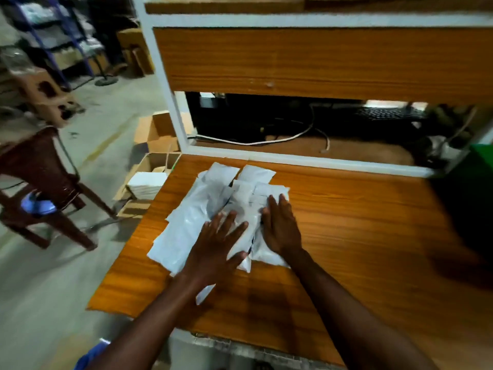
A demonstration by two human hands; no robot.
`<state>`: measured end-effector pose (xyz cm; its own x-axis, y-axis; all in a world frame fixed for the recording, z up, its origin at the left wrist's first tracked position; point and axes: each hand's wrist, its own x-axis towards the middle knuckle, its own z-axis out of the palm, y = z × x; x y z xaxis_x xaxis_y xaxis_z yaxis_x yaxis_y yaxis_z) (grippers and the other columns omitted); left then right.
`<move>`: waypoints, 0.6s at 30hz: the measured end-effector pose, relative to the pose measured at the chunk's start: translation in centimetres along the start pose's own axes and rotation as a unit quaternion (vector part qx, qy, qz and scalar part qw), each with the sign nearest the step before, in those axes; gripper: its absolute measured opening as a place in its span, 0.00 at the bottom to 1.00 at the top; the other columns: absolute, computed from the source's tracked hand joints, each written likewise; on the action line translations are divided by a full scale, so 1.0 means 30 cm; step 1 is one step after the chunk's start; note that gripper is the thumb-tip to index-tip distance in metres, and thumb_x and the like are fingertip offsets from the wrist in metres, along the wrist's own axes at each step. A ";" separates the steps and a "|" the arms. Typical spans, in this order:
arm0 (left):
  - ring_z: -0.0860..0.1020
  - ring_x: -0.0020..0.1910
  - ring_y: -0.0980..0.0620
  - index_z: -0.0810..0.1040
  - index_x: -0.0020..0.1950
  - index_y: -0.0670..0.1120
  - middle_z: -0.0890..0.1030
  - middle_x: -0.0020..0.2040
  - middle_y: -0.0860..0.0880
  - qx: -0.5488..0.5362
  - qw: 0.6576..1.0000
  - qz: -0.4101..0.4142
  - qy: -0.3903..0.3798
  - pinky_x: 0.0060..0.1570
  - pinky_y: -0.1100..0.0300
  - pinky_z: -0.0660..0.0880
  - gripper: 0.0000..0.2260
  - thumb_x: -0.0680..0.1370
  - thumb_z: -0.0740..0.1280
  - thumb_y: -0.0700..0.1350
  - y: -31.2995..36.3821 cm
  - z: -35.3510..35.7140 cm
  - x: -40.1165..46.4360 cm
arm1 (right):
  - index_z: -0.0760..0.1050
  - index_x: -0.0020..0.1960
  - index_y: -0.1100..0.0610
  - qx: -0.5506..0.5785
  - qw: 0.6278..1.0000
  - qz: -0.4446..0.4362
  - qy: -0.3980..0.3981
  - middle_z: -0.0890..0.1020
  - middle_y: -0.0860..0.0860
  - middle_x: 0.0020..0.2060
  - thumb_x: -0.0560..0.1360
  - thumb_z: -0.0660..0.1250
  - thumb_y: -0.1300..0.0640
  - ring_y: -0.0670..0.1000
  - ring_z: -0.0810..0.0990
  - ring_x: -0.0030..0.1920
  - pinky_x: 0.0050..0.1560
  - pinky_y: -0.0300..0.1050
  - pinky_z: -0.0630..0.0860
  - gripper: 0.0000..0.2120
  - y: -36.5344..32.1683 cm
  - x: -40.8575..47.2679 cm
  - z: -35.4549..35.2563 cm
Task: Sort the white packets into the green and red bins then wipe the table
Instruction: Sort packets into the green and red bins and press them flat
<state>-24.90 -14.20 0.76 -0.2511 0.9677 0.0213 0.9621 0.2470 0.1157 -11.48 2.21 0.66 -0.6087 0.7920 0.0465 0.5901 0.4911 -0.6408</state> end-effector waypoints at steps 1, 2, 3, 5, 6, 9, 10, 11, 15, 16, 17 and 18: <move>0.41 0.81 0.47 0.47 0.81 0.60 0.41 0.82 0.52 -0.006 1.000 -0.017 0.010 0.76 0.37 0.53 0.30 0.81 0.49 0.66 -0.013 0.028 -0.006 | 0.57 0.81 0.53 -0.006 1.000 0.006 -0.007 0.53 0.59 0.81 0.80 0.39 0.36 0.60 0.49 0.81 0.78 0.61 0.54 0.36 0.000 -0.009 0.005; 0.43 0.81 0.46 0.47 0.81 0.59 0.43 0.83 0.50 -0.017 0.999 -0.038 0.032 0.76 0.38 0.54 0.30 0.81 0.49 0.65 -0.019 0.046 -0.018 | 0.57 0.81 0.53 -0.011 1.000 0.010 -0.006 0.53 0.58 0.81 0.79 0.37 0.34 0.60 0.49 0.81 0.78 0.60 0.54 0.37 0.004 -0.021 0.007; 0.45 0.81 0.45 0.48 0.81 0.58 0.45 0.83 0.49 -0.027 0.996 -0.057 0.057 0.77 0.39 0.54 0.29 0.81 0.49 0.64 -0.018 0.053 -0.031 | 0.57 0.81 0.54 -0.023 1.000 0.009 -0.006 0.53 0.58 0.81 0.79 0.37 0.33 0.60 0.49 0.81 0.78 0.60 0.55 0.39 0.008 -0.034 -0.002; 0.47 0.81 0.43 0.48 0.82 0.58 0.47 0.83 0.48 -0.054 0.993 -0.077 0.077 0.77 0.41 0.53 0.29 0.81 0.48 0.64 -0.013 0.051 -0.039 | 0.57 0.81 0.55 -0.061 0.998 0.018 -0.025 0.52 0.59 0.81 0.79 0.40 0.34 0.60 0.50 0.81 0.78 0.58 0.55 0.38 0.023 -0.057 -0.011; 0.47 0.81 0.43 0.47 0.82 0.57 0.47 0.83 0.47 -0.060 0.992 -0.080 0.077 0.77 0.41 0.53 0.30 0.81 0.47 0.64 -0.009 0.044 -0.044 | 0.57 0.81 0.56 -0.072 0.997 0.024 -0.033 0.52 0.60 0.81 0.78 0.42 0.36 0.60 0.49 0.81 0.79 0.57 0.53 0.37 0.025 -0.073 -0.011; 0.44 0.81 0.43 0.47 0.81 0.59 0.44 0.83 0.49 -0.061 0.994 -0.050 0.078 0.77 0.42 0.49 0.31 0.80 0.46 0.66 -0.019 0.024 -0.046 | 0.51 0.82 0.49 -0.093 0.995 0.040 -0.024 0.47 0.57 0.82 0.74 0.40 0.27 0.59 0.44 0.81 0.80 0.59 0.49 0.42 0.017 -0.104 0.008; 0.42 0.81 0.43 0.48 0.81 0.60 0.44 0.83 0.49 -0.058 0.995 -0.029 0.075 0.77 0.42 0.47 0.31 0.79 0.46 0.67 -0.035 0.023 -0.045 | 0.48 0.82 0.46 -0.107 0.993 0.048 -0.025 0.45 0.56 0.82 0.73 0.38 0.25 0.59 0.42 0.81 0.79 0.60 0.49 0.43 0.011 -0.109 0.028; 0.42 0.81 0.43 0.48 0.81 0.60 0.43 0.83 0.50 -0.053 0.996 -0.008 0.070 0.77 0.42 0.47 0.31 0.79 0.48 0.67 -0.055 0.030 -0.044 | 0.47 0.82 0.44 -0.123 0.991 0.053 -0.028 0.43 0.55 0.82 0.72 0.37 0.24 0.59 0.41 0.81 0.79 0.62 0.50 0.43 0.000 -0.117 0.045; 0.43 0.81 0.43 0.49 0.81 0.59 0.44 0.83 0.50 -0.063 0.997 0.032 0.041 0.77 0.39 0.55 0.32 0.79 0.52 0.66 -0.100 0.075 -0.040 | 0.53 0.81 0.43 -0.124 0.989 0.076 0.003 0.45 0.53 0.82 0.77 0.51 0.33 0.61 0.45 0.81 0.76 0.61 0.59 0.35 -0.033 -0.155 0.079; 0.43 0.81 0.44 0.50 0.81 0.59 0.44 0.83 0.51 -0.072 0.996 0.033 0.041 0.77 0.40 0.56 0.31 0.80 0.53 0.65 -0.100 0.081 -0.039 | 0.56 0.80 0.44 -0.116 0.990 0.078 0.019 0.48 0.52 0.82 0.78 0.55 0.36 0.61 0.48 0.81 0.74 0.60 0.63 0.33 -0.036 -0.163 0.079; 0.45 0.81 0.45 0.51 0.81 0.59 0.45 0.83 0.51 -0.078 0.995 0.032 0.043 0.77 0.41 0.57 0.30 0.80 0.53 0.63 -0.096 0.084 -0.035 | 0.59 0.79 0.44 -0.112 0.990 0.077 0.034 0.50 0.52 0.82 0.78 0.58 0.38 0.60 0.51 0.81 0.72 0.59 0.67 0.31 -0.037 -0.168 0.078; 0.46 0.81 0.45 0.52 0.81 0.59 0.47 0.83 0.52 -0.083 0.995 0.028 0.045 0.76 0.42 0.58 0.29 0.80 0.54 0.62 -0.091 0.085 -0.031 | 0.61 0.78 0.43 -0.108 0.990 0.076 0.043 0.52 0.51 0.82 0.78 0.60 0.40 0.59 0.53 0.81 0.70 0.59 0.70 0.30 -0.038 -0.169 0.075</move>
<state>-27.04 -15.63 -2.12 -0.2129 0.9697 0.1200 0.9459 0.1738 0.2738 -10.28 -3.18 -0.57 -0.4630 0.8857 0.0331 0.7760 0.4232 -0.4676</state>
